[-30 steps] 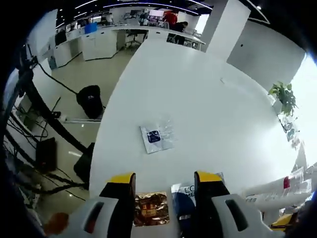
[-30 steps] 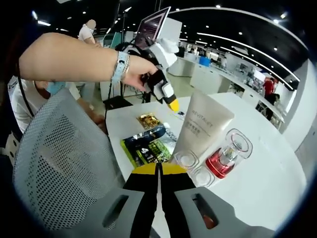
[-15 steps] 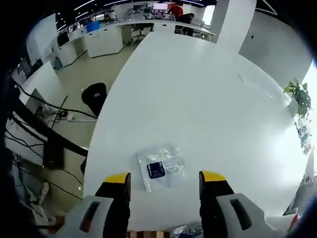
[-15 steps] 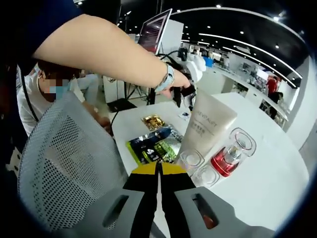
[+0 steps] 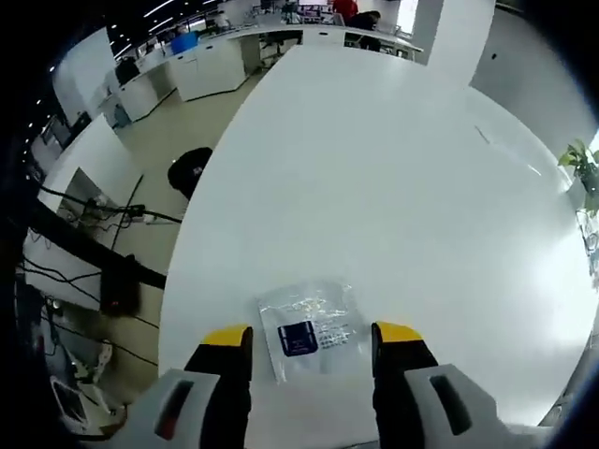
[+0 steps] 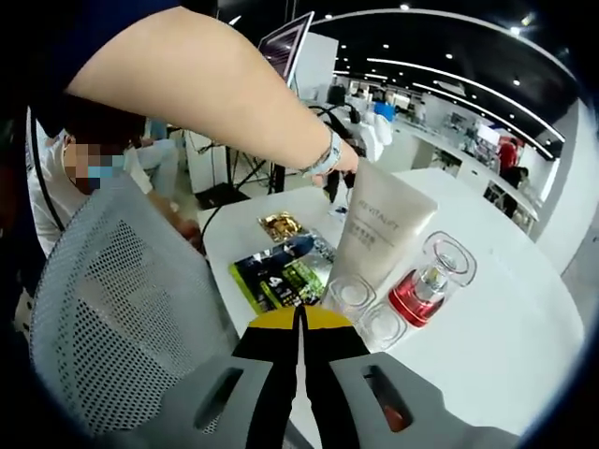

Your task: Arrange the skincare products in the storage area until every visible bottle or jar stands upright without overlapping.

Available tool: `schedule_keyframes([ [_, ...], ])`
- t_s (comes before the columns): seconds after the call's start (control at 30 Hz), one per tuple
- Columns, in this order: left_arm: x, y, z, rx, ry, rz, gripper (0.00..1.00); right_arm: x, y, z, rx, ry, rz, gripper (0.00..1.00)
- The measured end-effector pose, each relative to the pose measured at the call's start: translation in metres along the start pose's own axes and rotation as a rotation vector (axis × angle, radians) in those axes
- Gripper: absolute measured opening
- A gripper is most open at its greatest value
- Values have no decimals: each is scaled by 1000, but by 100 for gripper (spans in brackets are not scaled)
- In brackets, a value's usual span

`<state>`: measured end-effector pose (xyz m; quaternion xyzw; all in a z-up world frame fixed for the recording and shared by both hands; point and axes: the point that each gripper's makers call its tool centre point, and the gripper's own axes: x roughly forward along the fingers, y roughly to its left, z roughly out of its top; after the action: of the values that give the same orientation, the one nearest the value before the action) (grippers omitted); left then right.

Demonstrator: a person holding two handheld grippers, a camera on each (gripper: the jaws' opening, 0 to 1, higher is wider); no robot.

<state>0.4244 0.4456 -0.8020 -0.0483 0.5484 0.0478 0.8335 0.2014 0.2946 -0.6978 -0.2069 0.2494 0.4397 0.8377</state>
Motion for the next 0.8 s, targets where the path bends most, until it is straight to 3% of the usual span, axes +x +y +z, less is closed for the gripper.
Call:
schedule_keyframes([
  [0.07,-3,-3,-2,12,-4,-2,43,0,0,0,1,1,-2,0],
  [0.4,-3,-2,-2,34,-6,-41,42,0,-2,-1,1,4,-9,0],
  [0.5,-9,-4,1,17,-25,-74,42,0,-3,-1,2,3,-9,0],
  [0.8,-40,5,5,68,-81,-100,42,0,2,2,-11,-13,10,0],
])
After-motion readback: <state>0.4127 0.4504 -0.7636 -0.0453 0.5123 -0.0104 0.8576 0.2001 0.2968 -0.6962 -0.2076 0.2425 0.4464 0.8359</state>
